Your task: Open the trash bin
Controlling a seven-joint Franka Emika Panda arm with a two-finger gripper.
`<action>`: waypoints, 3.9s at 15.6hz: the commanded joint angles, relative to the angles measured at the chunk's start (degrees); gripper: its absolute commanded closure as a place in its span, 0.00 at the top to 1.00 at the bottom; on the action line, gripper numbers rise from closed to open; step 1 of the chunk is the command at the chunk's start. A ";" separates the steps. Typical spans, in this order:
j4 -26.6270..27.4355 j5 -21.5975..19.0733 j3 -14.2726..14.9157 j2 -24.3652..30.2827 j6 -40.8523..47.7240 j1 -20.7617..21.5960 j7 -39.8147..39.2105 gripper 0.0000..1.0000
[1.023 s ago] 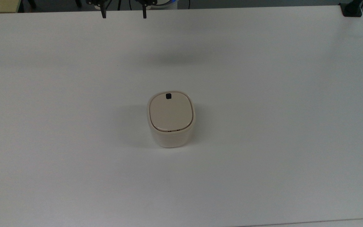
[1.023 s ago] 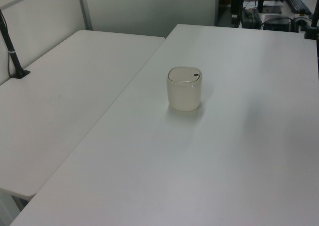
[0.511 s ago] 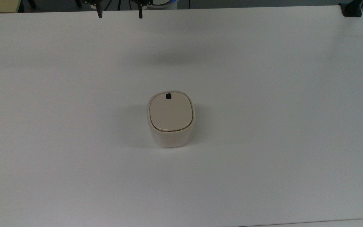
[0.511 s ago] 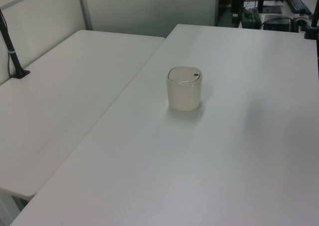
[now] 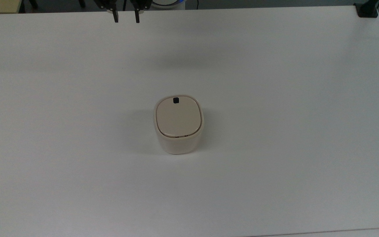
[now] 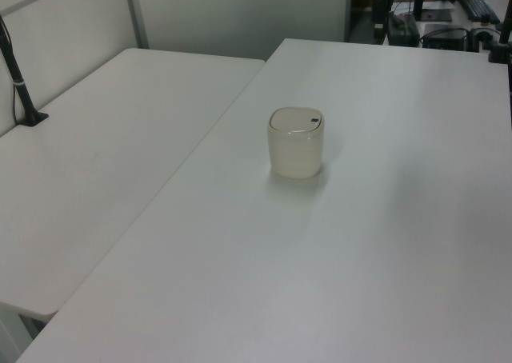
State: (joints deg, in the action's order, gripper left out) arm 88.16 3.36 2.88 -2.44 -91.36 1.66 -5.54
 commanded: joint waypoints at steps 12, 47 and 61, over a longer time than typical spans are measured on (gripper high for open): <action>1.48 -0.64 -1.04 -9.24 -16.38 5.63 5.18 0.10; 4.21 1.56 -0.07 1.91 -1.10 1.77 2.02 0.38; 3.77 2.88 -0.07 2.26 -0.84 1.33 2.02 1.00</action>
State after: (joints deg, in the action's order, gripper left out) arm 90.49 5.48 2.73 -1.90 -92.65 3.03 -2.23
